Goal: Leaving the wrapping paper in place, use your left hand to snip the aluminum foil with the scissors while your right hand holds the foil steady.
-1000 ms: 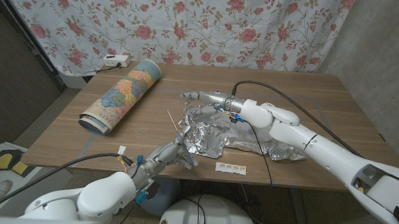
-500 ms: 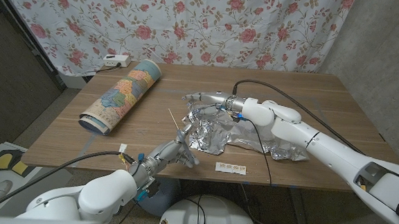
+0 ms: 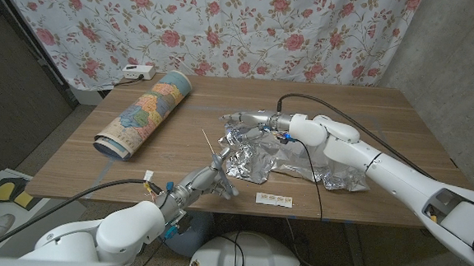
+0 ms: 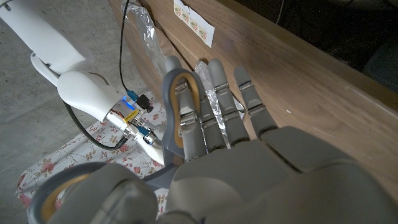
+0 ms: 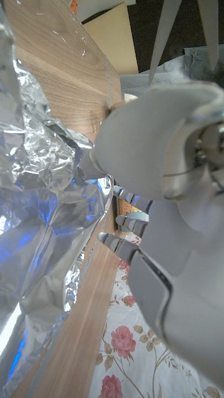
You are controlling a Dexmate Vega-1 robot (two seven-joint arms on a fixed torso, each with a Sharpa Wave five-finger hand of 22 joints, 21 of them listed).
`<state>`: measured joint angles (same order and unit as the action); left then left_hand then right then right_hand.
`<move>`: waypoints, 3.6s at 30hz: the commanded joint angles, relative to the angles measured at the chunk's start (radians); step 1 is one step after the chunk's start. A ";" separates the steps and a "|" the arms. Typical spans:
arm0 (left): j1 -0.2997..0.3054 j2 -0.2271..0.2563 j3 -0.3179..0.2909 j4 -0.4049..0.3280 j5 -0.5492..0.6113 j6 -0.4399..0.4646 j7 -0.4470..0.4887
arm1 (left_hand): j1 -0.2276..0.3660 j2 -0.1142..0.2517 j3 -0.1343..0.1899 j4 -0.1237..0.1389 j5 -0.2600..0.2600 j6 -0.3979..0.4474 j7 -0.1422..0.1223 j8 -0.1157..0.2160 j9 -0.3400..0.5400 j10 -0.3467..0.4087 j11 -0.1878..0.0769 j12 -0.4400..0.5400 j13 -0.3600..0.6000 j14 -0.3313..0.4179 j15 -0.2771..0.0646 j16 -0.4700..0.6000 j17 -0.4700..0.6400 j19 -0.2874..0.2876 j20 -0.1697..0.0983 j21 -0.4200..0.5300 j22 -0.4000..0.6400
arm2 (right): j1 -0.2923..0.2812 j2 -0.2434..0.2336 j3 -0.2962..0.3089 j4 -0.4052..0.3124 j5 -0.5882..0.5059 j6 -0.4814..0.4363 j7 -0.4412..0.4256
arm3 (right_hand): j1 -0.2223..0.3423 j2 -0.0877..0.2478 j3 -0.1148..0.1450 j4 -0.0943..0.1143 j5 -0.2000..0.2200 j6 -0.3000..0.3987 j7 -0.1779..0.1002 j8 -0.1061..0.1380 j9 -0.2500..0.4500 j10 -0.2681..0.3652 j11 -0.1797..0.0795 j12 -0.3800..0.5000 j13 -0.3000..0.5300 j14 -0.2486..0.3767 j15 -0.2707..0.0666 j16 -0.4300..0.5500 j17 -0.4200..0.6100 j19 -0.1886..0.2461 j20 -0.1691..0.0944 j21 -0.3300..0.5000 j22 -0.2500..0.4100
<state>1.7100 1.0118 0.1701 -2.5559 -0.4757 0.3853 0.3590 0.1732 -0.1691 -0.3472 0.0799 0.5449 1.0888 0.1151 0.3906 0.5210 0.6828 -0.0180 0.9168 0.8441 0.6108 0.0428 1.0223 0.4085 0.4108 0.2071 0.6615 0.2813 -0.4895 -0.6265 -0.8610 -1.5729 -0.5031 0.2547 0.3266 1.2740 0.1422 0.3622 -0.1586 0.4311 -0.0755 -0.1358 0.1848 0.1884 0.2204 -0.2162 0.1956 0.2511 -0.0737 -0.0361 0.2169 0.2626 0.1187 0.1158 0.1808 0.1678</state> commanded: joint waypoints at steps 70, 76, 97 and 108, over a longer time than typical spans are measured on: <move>-0.157 0.007 0.152 0.070 -0.078 -0.090 -0.058 | -0.006 0.004 -0.001 -0.006 0.010 -0.051 0.077 -0.035 0.026 0.071 0.047 0.060 0.012 -0.007 0.001 0.022 -0.006 -0.001 -0.008 -0.005 0.002 | -0.098 0.147 0.126 0.210 0.208 0.109 -0.539 | -0.020 0.036 -0.119 0.024 -0.234 0.571 -0.073 0.025 0.038 0.423 0.001 0.564 0.342 0.393 -0.195 0.184 0.183 0.248 -0.092 0.023 0.008; -0.201 0.001 0.188 0.085 -0.084 -0.099 -0.087 | -0.004 0.005 -0.001 -0.007 0.010 -0.050 0.077 -0.037 0.030 0.074 0.049 0.060 0.010 -0.009 0.002 0.025 -0.004 -0.003 -0.009 -0.005 0.002 | -0.100 0.140 0.126 0.197 0.214 0.109 -0.524 | -0.020 0.035 -0.120 0.025 -0.234 0.571 -0.072 0.024 0.039 0.422 0.001 0.565 0.339 0.392 -0.195 0.183 0.187 0.247 -0.093 0.022 0.008; -0.268 0.010 0.249 0.096 -0.105 -0.088 -0.099 | -0.002 0.005 -0.001 -0.006 0.010 -0.045 0.077 -0.045 0.035 0.075 0.053 0.060 0.010 -0.008 0.001 0.028 -0.008 -0.004 -0.008 -0.005 0.003 | -0.097 0.136 0.129 0.208 0.237 0.129 -0.494 | -0.017 0.034 -0.120 0.026 -0.234 0.573 -0.072 0.021 0.041 0.422 0.001 0.572 0.335 0.388 -0.195 0.178 0.197 0.247 -0.092 0.022 0.008; -0.278 0.011 0.258 0.107 -0.117 -0.104 -0.097 | -0.001 0.005 -0.001 -0.006 0.009 -0.044 0.078 -0.050 0.038 0.073 0.048 0.061 0.013 -0.011 0.001 0.033 -0.004 -0.004 -0.009 -0.005 0.003 | -0.099 0.136 0.128 0.216 0.248 0.142 -0.481 | -0.016 0.034 -0.120 0.026 -0.234 0.582 -0.073 0.023 0.042 0.423 0.001 0.576 0.331 0.388 -0.195 0.176 0.203 0.249 -0.094 0.022 0.008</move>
<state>1.4470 1.0220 0.4143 -2.4603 -0.5784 0.2947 0.2640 0.1755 -0.1586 -0.3443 0.0774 0.5449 1.1013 0.1276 0.3436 0.5553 0.6828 -0.0180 0.9168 0.8442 0.6053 0.0483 1.0505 0.3998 0.4071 0.2036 0.6581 0.2808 -0.5870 -0.4907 -0.7335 -1.3648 -0.2678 0.3842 -0.1659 1.2478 0.1738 0.2401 -0.1363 0.1953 0.4974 -0.2104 0.2102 0.2256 0.6417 -0.2129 0.7661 0.5806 0.3095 -0.0388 0.3952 0.4617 0.3619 0.0233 0.2041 0.1746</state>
